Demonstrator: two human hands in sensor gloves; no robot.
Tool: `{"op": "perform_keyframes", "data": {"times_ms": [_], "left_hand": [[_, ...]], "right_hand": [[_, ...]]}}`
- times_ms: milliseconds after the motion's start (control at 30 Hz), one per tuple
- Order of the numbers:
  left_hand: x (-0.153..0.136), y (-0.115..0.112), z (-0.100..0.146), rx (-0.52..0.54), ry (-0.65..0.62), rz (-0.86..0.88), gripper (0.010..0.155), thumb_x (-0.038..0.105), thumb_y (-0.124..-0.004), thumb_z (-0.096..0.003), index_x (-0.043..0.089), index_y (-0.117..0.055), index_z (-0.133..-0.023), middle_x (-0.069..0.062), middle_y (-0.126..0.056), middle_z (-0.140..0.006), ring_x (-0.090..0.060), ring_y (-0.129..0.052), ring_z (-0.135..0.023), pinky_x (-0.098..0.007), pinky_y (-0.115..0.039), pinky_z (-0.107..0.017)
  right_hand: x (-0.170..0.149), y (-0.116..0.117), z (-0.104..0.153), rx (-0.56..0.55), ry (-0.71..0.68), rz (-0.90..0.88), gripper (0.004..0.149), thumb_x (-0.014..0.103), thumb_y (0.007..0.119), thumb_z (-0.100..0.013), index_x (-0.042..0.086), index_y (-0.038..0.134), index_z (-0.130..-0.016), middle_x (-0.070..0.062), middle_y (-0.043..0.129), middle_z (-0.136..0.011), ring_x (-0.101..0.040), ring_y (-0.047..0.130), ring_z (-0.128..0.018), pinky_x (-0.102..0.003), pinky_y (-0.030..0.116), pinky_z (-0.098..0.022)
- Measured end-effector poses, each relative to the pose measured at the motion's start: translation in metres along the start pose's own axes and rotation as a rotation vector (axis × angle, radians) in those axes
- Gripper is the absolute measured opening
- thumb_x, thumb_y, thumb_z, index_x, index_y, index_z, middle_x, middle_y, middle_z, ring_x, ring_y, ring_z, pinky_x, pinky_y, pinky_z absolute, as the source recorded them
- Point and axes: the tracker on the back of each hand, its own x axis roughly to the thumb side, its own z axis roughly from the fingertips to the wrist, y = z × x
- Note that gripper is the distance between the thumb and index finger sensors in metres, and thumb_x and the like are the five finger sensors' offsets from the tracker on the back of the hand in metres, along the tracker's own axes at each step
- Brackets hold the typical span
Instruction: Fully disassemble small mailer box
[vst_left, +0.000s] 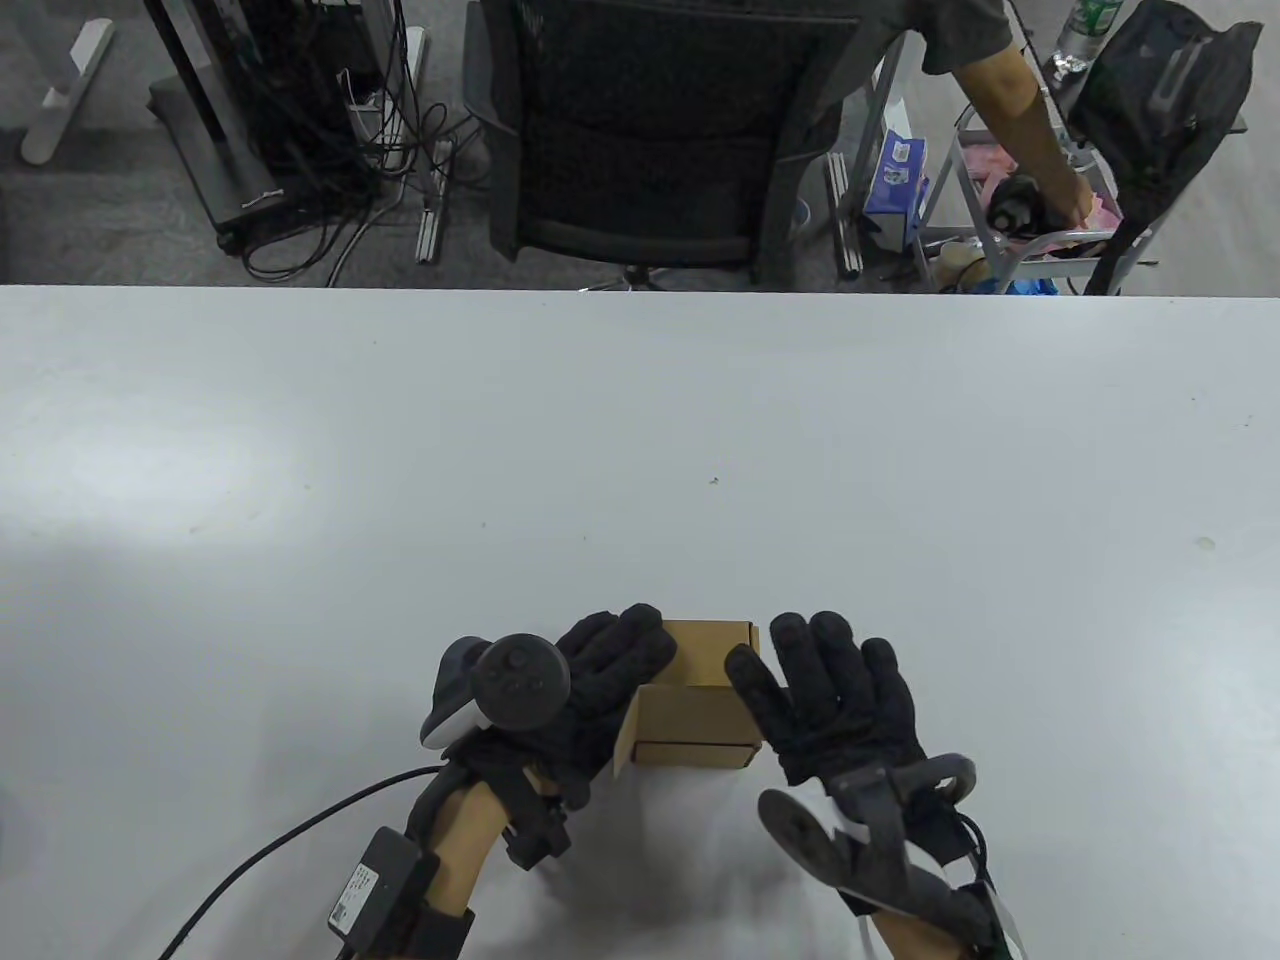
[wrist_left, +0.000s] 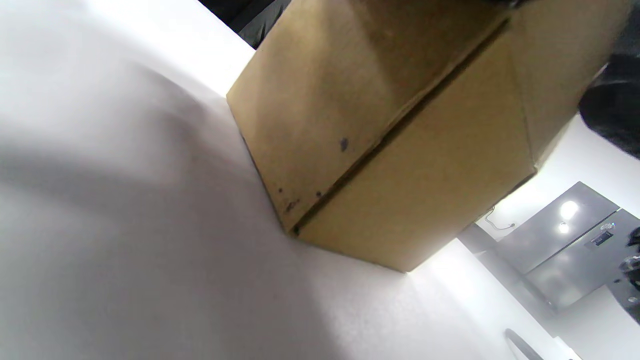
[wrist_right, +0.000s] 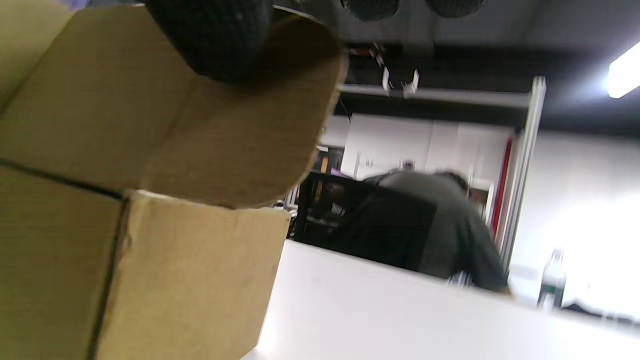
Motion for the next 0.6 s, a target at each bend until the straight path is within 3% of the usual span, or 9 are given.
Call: {"op": "perform_keyframes", "data": {"times_ms": [100,167,267,433,600], "left_hand": [[0.002,-0.001,0.001,-0.004,0.010,-0.015,0.062,0.054,-0.057,-0.0498,0.042,-0.040,-0.109,0.021,-0.021,-0.119,-0.037,-0.028,-0.113,-0.063,-0.037,-0.077],[0.002,-0.001,0.001,-0.003,0.016,-0.022,0.063,0.055,-0.057,-0.0497,0.042,-0.039,-0.109,0.021,-0.021,-0.119,-0.037,-0.027,-0.113,-0.063,-0.036,-0.077],[0.003,-0.002,0.002,-0.003,0.024,-0.031,0.063,0.055,-0.056,-0.0497,0.042,-0.038,-0.109,0.021,-0.019,-0.119,-0.037,-0.027,-0.113,-0.063,-0.036,-0.076],[-0.002,0.001,0.003,-0.006,0.014,-0.067,0.064,0.056,-0.054,-0.0487,0.045,-0.037,-0.109,0.022,-0.020,-0.119,-0.037,-0.027,-0.113,-0.063,-0.036,-0.077],[-0.008,0.002,0.004,-0.018,-0.030,-0.057,0.068,0.061,-0.056,-0.0473,0.047,-0.030,-0.109,0.022,-0.017,-0.120,-0.038,-0.028,-0.113,-0.063,-0.036,-0.077]], "right_hand": [[0.024,-0.002,-0.005,-0.008,-0.032,0.033,0.074,0.031,0.075,-0.041,0.045,0.029,-0.097,0.006,0.033,-0.112,-0.029,0.048,-0.106,-0.059,0.045,-0.075],[0.037,-0.004,-0.013,0.012,-0.058,-0.077,0.073,0.033,0.074,-0.041,0.044,0.028,-0.097,0.006,0.036,-0.112,-0.029,0.051,-0.104,-0.059,0.045,-0.075],[0.048,-0.001,-0.026,0.072,-0.093,-0.299,0.077,0.049,0.074,-0.038,0.041,0.028,-0.099,0.005,0.042,-0.110,-0.028,0.057,-0.100,-0.059,0.044,-0.074],[0.048,0.006,-0.034,0.001,-0.054,-0.358,0.080,0.059,0.072,-0.033,0.040,0.033,-0.100,0.004,0.059,-0.087,-0.023,0.069,-0.066,-0.050,0.053,-0.060],[0.036,-0.005,-0.042,-0.061,0.041,-0.404,0.078,0.060,0.073,-0.033,0.039,0.039,-0.099,0.004,0.066,-0.076,-0.022,0.072,-0.057,-0.049,0.058,-0.051]]}}
